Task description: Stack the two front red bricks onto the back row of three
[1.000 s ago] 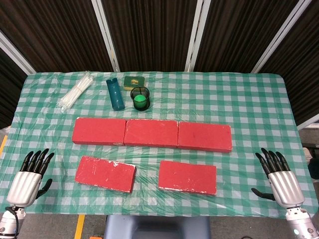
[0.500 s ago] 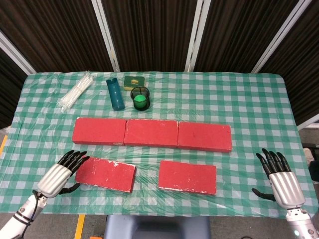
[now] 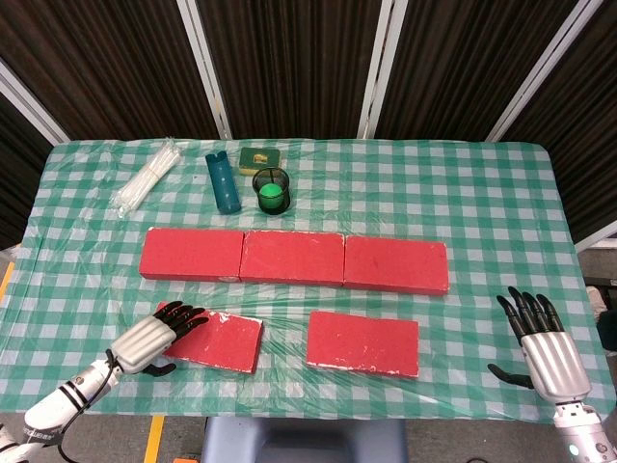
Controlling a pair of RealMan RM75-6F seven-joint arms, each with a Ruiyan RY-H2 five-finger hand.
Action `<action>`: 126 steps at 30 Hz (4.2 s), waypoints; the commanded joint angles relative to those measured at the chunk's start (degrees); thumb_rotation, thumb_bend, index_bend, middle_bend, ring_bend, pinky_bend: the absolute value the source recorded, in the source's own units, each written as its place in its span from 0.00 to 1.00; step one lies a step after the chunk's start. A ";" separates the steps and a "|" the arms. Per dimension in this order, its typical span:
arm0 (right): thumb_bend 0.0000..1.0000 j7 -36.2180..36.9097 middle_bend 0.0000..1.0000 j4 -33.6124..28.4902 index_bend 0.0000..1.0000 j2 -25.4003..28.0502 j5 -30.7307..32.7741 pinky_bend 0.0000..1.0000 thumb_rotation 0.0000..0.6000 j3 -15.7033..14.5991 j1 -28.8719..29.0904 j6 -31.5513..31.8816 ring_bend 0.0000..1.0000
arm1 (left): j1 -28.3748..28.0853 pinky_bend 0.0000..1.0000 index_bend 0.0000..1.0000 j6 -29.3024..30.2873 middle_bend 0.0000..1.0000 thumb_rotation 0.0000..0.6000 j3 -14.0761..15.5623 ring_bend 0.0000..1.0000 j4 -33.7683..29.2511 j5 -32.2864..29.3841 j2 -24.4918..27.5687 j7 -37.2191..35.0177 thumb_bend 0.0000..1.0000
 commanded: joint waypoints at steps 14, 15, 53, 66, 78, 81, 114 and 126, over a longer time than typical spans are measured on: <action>0.09 0.02 0.00 0.07 0.00 -0.12 0.51 0.00 0.89 0.39 -0.01 0.14 0.00 | -5.02 0.00 0.00 -7.13 0.00 1.00 -0.27 0.00 -1.38 -3.53 -0.09 1.29 0.27; 0.09 0.00 0.00 0.10 0.00 -0.18 0.53 0.00 0.89 0.41 -0.02 0.15 0.00 | -5.46 0.00 0.00 -7.91 0.00 1.00 -0.10 0.00 -1.34 -3.70 -0.11 0.95 0.27; 0.09 -0.39 0.00 0.04 0.00 -0.29 1.39 0.00 0.89 0.69 0.05 -0.23 0.00 | -10.81 0.00 0.00 -14.13 0.01 1.00 -1.08 0.00 -0.83 -9.27 -1.35 5.38 0.27; 0.09 -0.58 0.00 0.09 0.00 -0.41 1.53 0.00 0.89 0.69 0.29 -0.75 0.00 | -12.11 0.15 0.00 -17.42 0.32 1.00 -2.08 0.07 -1.55 -13.62 -1.57 8.58 0.29; 0.09 -0.40 0.00 0.09 0.00 -0.39 1.31 0.00 0.89 0.58 0.28 -0.62 0.00 | -10.01 0.70 0.34 -12.39 0.89 1.00 -1.35 0.61 0.03 -11.56 -2.95 8.34 0.35; 0.09 -0.19 0.00 0.11 0.00 -0.32 1.24 0.00 0.89 0.57 0.23 -0.51 0.00 | -8.75 0.77 0.40 -9.78 0.95 1.00 -1.00 0.68 0.38 -10.62 -3.19 10.10 0.37; 0.09 0.45 0.00 0.07 0.00 -0.01 1.11 0.00 0.89 0.42 1.01 -1.80 0.00 | -7.92 0.78 0.41 -2.25 0.96 1.00 -11.03 0.69 -8.97 -20.30 5.63 11.45 0.36; 0.09 1.45 0.00 0.18 0.00 0.32 3.26 0.00 0.89 1.35 1.58 -2.96 0.00 | -19.40 0.78 0.41 -13.67 0.96 1.00 -17.38 0.69 -1.70 -41.35 -4.59 28.64 0.36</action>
